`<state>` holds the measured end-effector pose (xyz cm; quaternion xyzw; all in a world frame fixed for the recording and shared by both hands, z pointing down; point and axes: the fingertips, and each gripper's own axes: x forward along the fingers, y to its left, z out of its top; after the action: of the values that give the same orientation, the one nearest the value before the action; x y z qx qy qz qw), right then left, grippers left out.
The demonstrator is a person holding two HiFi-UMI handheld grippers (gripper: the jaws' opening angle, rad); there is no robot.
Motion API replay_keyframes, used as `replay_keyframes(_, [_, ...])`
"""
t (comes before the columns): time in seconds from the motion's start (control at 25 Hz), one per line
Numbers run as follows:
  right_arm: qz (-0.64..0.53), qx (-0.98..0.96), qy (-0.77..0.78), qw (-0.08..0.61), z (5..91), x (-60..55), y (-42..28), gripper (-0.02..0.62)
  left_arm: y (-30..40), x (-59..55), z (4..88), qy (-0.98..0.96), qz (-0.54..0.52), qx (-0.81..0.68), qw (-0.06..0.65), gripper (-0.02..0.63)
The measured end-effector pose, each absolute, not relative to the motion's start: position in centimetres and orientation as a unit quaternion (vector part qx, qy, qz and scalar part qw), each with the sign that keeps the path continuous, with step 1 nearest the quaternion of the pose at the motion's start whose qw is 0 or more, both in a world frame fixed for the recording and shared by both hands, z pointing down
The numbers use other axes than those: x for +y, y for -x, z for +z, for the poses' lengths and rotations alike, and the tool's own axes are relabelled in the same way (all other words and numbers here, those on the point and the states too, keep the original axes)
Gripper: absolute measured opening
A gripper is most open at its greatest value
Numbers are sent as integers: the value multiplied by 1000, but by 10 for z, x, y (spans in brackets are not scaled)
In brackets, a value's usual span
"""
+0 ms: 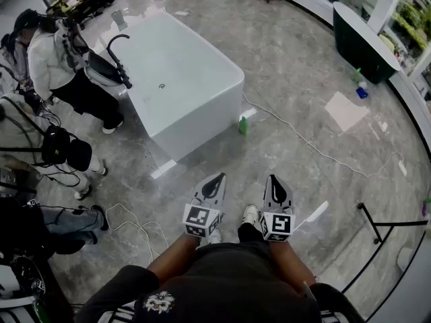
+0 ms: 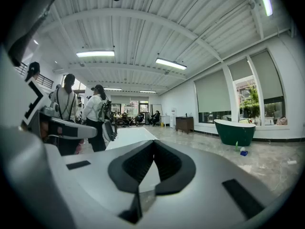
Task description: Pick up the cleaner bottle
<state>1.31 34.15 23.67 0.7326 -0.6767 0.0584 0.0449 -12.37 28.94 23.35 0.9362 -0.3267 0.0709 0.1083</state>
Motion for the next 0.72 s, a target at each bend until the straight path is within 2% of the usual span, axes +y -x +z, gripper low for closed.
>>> replay_keyframes(0.32, [52,-708,-702,53,239,286,-85,15,51,242,229,-927,66,-354,105,2])
replay_keyframes(0.72, [53,-724,-686,44,241,235,-123,15,11,210,237,-916,82,-377,110,2])
